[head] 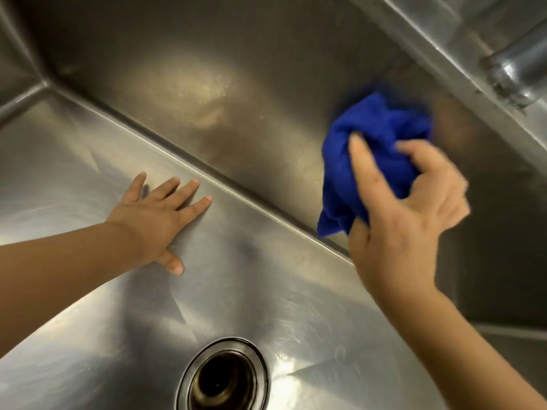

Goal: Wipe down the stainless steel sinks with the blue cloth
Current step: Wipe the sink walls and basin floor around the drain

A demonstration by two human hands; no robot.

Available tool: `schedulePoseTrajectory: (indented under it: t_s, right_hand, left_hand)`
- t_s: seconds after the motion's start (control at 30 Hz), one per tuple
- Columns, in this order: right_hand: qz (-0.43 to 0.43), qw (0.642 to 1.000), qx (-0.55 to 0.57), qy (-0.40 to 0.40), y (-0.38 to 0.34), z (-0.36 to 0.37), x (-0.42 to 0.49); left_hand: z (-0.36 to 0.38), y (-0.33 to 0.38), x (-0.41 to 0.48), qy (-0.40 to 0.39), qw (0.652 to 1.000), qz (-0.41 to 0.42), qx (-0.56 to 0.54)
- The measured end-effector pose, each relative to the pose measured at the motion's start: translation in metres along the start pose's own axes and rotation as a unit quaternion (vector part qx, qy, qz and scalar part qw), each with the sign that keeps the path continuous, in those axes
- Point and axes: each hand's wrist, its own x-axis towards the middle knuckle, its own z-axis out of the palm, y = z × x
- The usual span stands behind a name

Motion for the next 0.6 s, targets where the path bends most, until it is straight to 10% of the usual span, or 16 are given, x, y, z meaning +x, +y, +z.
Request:
schedulePoseTrajectory:
  t_s: [0.17, 0.4, 0.6]
  right_hand:
    - [-0.013, 0.993, -0.048, 0.108, -0.001, 0.011, 0.011]
    - [-0.063, 0.991, -0.052, -0.105, -0.019, 0.058, -0.033]
    - [0.005, 0.998, -0.007, 0.068, -0.029, 0.017, 0.02]
  left_hand:
    - [-0.003, 0.001, -0.001, -0.003, 1.0, -0.003, -0.009]
    - [-0.001, 0.001, 0.0, 0.007, 1.0, 0.003, -0.021]
    - [0.003, -0.002, 0.0, 0.015, 0.999, 0.008, -0.034]
